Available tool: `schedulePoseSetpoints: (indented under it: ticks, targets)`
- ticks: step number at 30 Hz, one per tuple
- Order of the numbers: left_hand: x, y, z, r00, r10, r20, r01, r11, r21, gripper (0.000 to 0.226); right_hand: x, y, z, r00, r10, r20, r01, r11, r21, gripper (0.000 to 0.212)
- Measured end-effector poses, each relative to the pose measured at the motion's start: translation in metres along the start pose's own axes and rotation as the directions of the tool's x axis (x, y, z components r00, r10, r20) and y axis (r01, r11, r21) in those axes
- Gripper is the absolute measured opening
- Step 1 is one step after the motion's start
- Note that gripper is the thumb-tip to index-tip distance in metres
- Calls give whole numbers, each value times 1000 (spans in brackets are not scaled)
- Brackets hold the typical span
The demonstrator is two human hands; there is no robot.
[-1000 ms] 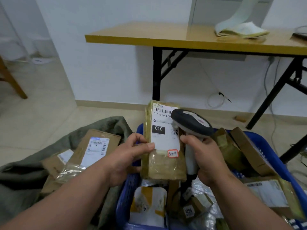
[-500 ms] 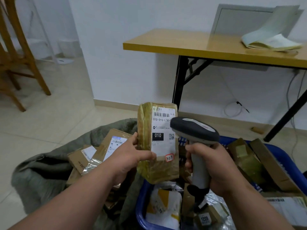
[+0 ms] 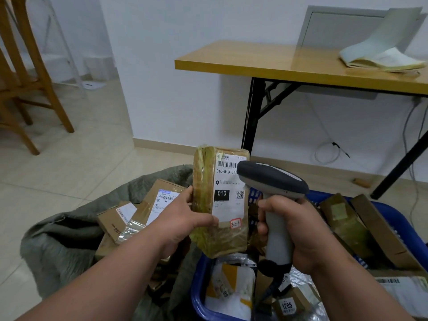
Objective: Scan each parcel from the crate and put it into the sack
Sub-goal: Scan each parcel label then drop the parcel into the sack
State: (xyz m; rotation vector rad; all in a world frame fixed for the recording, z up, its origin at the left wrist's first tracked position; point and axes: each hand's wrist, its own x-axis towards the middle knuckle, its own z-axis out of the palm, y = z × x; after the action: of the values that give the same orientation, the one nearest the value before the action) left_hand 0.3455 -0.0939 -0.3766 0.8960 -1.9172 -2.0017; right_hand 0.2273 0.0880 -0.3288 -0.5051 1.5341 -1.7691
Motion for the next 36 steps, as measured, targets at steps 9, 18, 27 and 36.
schedulePoseSetpoints:
  ticks: [9,18,27,36]
  targets:
    - [0,-3,1,1000,3,-10,-3,1000,10,62,-3,-5,-1,999,53,4,-53,999,5,26]
    - [-4,-5,-8,999,2,-34,-2,1000,2,59,2,0,1,996,22,-85,-29,996,-84,6]
    - [-16,-5,-57,975,-92,-204,73,992,-99,38,13,16,20,994,64,-89,-83,972,-220,11]
    - [-21,-8,-112,861,-83,-502,103,995,11,38,27,34,49,985,143,-99,-166,940,-298,12]
